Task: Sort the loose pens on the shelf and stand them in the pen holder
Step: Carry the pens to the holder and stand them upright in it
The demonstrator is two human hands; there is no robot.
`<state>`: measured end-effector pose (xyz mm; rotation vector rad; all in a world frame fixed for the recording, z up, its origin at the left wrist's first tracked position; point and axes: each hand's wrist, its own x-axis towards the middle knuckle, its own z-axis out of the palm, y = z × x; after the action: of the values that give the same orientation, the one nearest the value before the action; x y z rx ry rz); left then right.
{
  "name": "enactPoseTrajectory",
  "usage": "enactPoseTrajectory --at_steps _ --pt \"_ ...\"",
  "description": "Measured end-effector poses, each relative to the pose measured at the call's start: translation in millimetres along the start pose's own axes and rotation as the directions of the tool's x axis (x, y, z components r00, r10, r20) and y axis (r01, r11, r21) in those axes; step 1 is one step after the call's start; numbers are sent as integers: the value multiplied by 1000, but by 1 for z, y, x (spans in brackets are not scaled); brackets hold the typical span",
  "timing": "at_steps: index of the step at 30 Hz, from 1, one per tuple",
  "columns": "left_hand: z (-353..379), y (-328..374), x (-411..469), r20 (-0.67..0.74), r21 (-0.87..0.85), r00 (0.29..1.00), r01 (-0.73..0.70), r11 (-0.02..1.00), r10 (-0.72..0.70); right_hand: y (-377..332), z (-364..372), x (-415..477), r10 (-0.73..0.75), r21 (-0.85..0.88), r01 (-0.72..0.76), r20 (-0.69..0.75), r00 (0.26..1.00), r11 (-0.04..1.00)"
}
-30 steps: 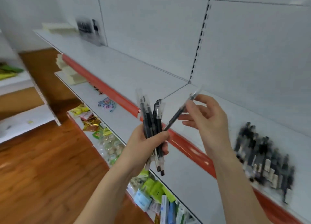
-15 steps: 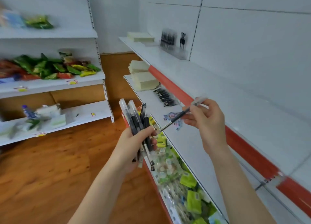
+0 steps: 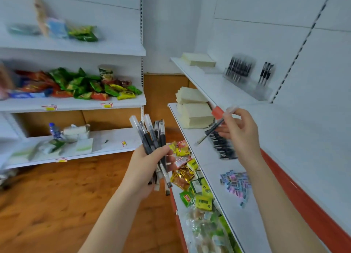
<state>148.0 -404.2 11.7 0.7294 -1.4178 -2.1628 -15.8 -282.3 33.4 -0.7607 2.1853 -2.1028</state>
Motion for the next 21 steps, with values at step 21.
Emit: enactPoseTrajectory --at_steps 21 --pt "46 88 349 242 -24 970 -11 1000 17 74 84 296 -79 -100 52 -290 954 994"
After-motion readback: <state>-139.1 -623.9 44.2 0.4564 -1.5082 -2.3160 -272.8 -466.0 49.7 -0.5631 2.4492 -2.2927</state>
